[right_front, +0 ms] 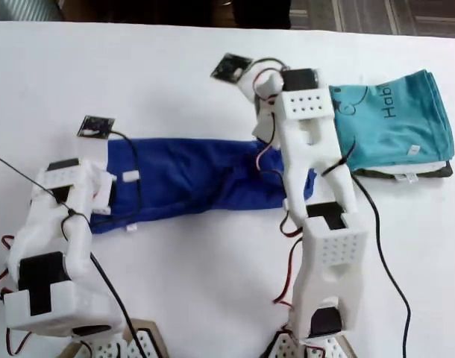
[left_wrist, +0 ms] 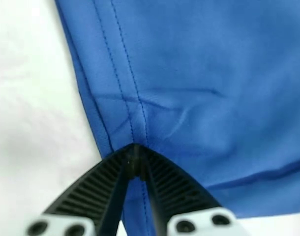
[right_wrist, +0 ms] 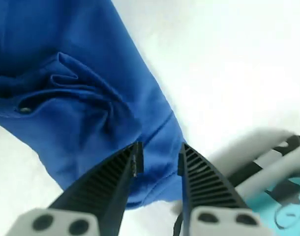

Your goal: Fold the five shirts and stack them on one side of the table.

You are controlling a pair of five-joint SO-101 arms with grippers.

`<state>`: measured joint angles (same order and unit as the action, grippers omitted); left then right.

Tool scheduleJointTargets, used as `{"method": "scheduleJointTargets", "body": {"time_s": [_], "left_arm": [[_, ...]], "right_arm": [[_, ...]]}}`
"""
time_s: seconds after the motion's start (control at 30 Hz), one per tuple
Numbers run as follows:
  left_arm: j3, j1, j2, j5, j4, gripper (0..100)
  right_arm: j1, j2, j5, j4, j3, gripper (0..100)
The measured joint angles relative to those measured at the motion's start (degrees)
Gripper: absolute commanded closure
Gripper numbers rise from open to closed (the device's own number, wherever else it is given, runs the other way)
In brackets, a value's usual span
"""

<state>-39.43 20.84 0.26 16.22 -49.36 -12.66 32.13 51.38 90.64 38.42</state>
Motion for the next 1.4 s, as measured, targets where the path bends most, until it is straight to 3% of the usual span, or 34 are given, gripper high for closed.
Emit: {"method": "scheduleJointTargets", "body": {"time_s": [0.13, 0.43, 0.93, 1.23, 1.4], "left_arm": [[0.0, 0.0, 0.0, 0.0, 0.0, 97], [0.0, 0.0, 0.0, 0.0, 0.0, 97], [0.0, 0.0, 0.0, 0.0, 0.0, 97], [0.0, 0.0, 0.0, 0.0, 0.0, 97], [0.0, 0.0, 0.0, 0.0, 0.0, 97]], "right_arm": [[-0.3, 0.0, 0.0, 6.9, 6.3, 99.2], [-3.4, 0.0, -7.4, 9.3, -1.8, 97.8], [-15.6, 4.6, -16.6, -5.4, -12.9, 97.8], [-15.0, 6.2, -19.4, -5.7, -12.1, 97.8], [-8.5, -1.5, -19.4, -1.1, -11.3, 97.8]]}}
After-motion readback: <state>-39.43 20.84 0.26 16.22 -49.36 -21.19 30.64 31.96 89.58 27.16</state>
